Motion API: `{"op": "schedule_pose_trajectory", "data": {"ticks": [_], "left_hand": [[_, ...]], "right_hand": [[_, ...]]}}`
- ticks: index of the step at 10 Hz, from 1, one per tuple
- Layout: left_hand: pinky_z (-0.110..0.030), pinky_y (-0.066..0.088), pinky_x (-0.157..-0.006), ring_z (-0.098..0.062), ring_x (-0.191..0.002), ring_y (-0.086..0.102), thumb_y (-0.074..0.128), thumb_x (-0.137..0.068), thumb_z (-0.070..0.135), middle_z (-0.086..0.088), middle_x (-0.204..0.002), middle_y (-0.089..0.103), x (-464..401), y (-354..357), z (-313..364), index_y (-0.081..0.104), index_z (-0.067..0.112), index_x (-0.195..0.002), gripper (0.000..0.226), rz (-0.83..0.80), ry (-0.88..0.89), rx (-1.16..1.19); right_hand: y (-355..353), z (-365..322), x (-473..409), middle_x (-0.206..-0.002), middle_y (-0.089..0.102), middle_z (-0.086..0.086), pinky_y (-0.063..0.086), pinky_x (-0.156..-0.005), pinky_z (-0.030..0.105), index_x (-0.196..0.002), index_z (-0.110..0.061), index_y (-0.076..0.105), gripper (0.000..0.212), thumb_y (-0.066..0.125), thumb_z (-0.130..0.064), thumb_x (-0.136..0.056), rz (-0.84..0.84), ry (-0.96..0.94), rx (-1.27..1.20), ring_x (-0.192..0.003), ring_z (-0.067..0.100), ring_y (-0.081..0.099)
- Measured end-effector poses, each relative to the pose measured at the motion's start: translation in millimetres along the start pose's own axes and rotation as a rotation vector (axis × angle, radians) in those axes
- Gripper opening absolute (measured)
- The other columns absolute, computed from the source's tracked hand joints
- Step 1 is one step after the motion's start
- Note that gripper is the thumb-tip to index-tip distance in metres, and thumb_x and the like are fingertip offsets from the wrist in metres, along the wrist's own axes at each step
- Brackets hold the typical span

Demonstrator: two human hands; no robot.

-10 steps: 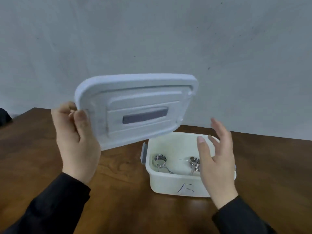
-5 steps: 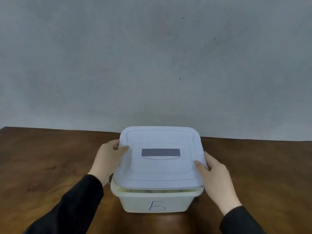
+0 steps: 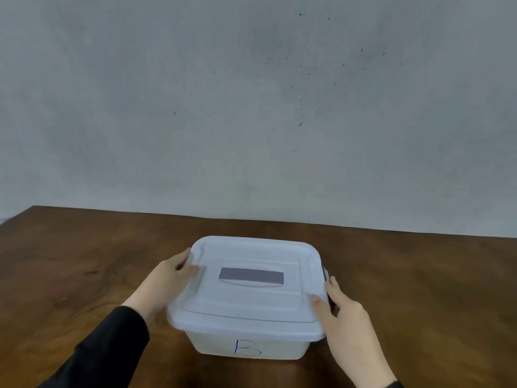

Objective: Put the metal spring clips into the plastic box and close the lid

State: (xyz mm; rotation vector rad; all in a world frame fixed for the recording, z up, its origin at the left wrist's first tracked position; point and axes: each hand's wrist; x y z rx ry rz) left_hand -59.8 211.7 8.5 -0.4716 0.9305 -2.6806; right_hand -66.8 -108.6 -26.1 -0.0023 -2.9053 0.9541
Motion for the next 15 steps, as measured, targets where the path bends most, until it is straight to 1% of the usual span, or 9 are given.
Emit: {"op": "schedule_pose_trajectory", "data": {"ticks": [3,4,5,6,8,10,12,14,15], "left_hand": [[-0.039,0.041,-0.107,-0.025,-0.135,0.048,0.067,-0.087,0.053,0.006,-0.160,0.035,9.9,-2.8,-8.4,0.015,0.029,-0.161,0.093,-0.089,-0.164,0.319],[-0.047,0.052,-0.098,-0.026,-0.116,0.066,0.074,-0.083,0.051,-0.002,-0.142,0.060,10.9,-2.4,-17.1,0.036,0.020,-0.154,0.086,-0.108,-0.220,0.409],[-0.049,0.057,-0.089,-0.029,-0.098,0.076,0.074,-0.089,0.023,-0.006,-0.111,0.078,21.7,3.9,-21.0,0.058,0.016,-0.132,0.046,-0.236,-0.225,0.565],[-0.046,0.060,-0.081,-0.026,-0.092,0.077,0.075,-0.088,0.022,-0.001,-0.104,0.080,23.8,6.3,-23.6,0.059,0.021,-0.128,0.043,-0.205,-0.191,0.589],[-0.036,0.058,-0.086,-0.018,-0.106,0.067,0.061,-0.096,0.032,0.006,-0.132,0.063,12.7,10.2,-18.5,0.033,0.031,-0.157,0.067,-0.023,-0.039,0.332],[-0.016,0.051,-0.070,-0.007,-0.099,0.061,0.047,-0.104,0.031,0.008,-0.133,0.054,9.0,14.0,-16.8,0.016,0.027,-0.161,0.065,-0.032,0.040,0.206],[-0.035,0.055,-0.094,-0.017,-0.116,0.062,0.045,-0.105,0.033,0.003,-0.147,0.052,9.7,13.7,-23.3,0.010,0.029,-0.162,0.068,-0.045,0.064,0.193],[-0.023,0.053,-0.084,-0.012,-0.109,0.061,0.046,-0.103,0.038,0.006,-0.151,0.045,15.1,10.5,-17.0,0.000,0.032,-0.161,0.074,-0.108,0.098,0.155],[-0.025,0.044,-0.099,-0.008,-0.126,0.051,0.049,-0.099,0.048,0.021,-0.148,0.035,24.3,-6.8,-18.4,-0.004,0.046,-0.158,0.079,0.009,0.148,0.214]], "right_hand": [[0.0,-9.9,-6.3,-0.148,0.048,-0.008,0.048,-0.100,0.034,-0.148,-0.030,0.036,0.064,0.065,-0.037,-0.092,-0.055,0.114,-0.217,-0.119,0.014,0.054],[1.4,-12.4,-9.2,-0.149,0.045,-0.001,0.045,-0.105,0.042,-0.152,-0.029,0.026,0.075,0.066,-0.041,-0.090,-0.067,0.225,-0.273,-0.128,0.023,0.052],[1.9,-12.3,-10.5,-0.133,0.059,-0.001,0.053,-0.100,0.047,-0.146,-0.027,0.038,0.068,0.066,-0.046,-0.087,-0.104,0.269,-0.303,-0.115,0.022,0.061],[5.3,-15.6,-5.8,-0.133,0.059,-0.002,0.053,-0.097,0.041,-0.147,-0.027,0.038,0.063,0.062,-0.043,-0.091,-0.083,0.243,-0.289,-0.110,0.017,0.060],[14.7,-25.3,2.0,-0.148,0.048,0.001,0.050,-0.099,0.039,-0.157,-0.029,0.016,0.072,0.056,-0.037,-0.097,-0.005,0.208,-0.173,-0.117,0.021,0.057],[9.2,-30.0,7.7,-0.131,0.050,-0.011,0.052,-0.096,0.029,-0.156,-0.038,0.009,0.069,0.050,-0.033,-0.100,-0.033,0.110,-0.065,-0.100,0.006,0.053],[6.2,-26.4,11.0,-0.139,0.050,-0.014,0.051,-0.102,0.033,-0.156,-0.040,0.009,0.068,0.049,-0.033,-0.101,-0.031,0.068,-0.042,-0.110,0.007,0.057],[6.1,-21.5,10.7,-0.154,0.039,-0.013,0.046,-0.108,0.031,-0.157,-0.039,0.010,0.068,0.049,-0.035,-0.101,-0.087,0.047,-0.083,-0.129,0.012,0.052],[-7.4,-16.1,10.6,-0.162,0.017,-0.021,0.028,-0.116,0.026,-0.155,-0.038,0.016,0.062,0.045,-0.037,-0.101,-0.010,-0.046,-0.083,-0.144,0.006,0.032]]}}
Point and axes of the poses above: each hand's wrist, its own x-axis away from the middle knuckle, its own y-axis out of the palm, z = x × y
